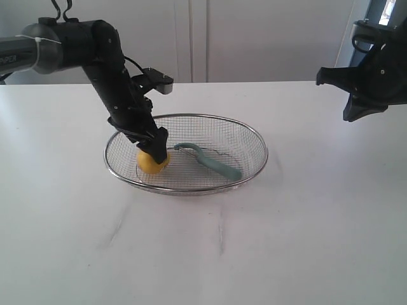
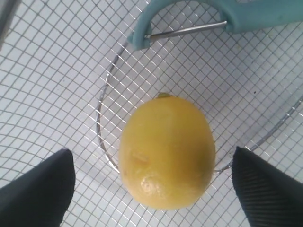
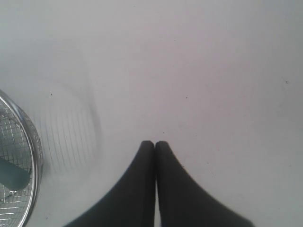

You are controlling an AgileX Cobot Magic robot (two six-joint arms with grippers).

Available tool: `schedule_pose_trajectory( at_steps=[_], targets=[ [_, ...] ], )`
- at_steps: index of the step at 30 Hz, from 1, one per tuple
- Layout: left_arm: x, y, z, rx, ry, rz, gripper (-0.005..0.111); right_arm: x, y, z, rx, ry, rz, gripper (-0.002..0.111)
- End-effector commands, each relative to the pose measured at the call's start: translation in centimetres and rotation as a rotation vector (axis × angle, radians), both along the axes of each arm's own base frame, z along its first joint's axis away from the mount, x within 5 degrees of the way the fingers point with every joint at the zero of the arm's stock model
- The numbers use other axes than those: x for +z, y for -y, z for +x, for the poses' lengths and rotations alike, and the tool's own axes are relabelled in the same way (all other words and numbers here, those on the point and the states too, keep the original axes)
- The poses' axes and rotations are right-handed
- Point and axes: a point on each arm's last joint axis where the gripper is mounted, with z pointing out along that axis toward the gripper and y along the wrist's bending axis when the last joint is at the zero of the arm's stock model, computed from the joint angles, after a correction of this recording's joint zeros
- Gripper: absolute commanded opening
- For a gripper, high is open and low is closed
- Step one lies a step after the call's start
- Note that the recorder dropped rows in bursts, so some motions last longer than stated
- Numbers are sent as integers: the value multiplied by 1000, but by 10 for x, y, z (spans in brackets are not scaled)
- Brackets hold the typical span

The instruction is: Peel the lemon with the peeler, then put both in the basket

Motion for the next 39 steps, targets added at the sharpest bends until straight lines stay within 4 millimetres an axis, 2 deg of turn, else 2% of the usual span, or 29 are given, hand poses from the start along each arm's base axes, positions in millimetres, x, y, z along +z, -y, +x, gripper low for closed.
schedule_pose_trajectory(
  at_steps=[1, 10, 26, 31, 39],
  targets=[
    [18, -2, -5, 1, 10, -11, 90, 4, 3, -1, -2, 21, -9, 0],
    [38, -6, -14, 25, -5, -17, 86, 4, 3, -1, -2, 21, -9, 0],
    [50, -8, -20, 93, -27, -29, 74, 4, 3, -1, -2, 21, -9, 0],
    [52, -9, -21, 124, -44, -32, 58, 4, 3, -1, -2, 21, -9, 0],
    [51, -9, -23, 171, -73, -32, 22, 4, 3, -1, -2, 21, -9, 0]
  ],
)
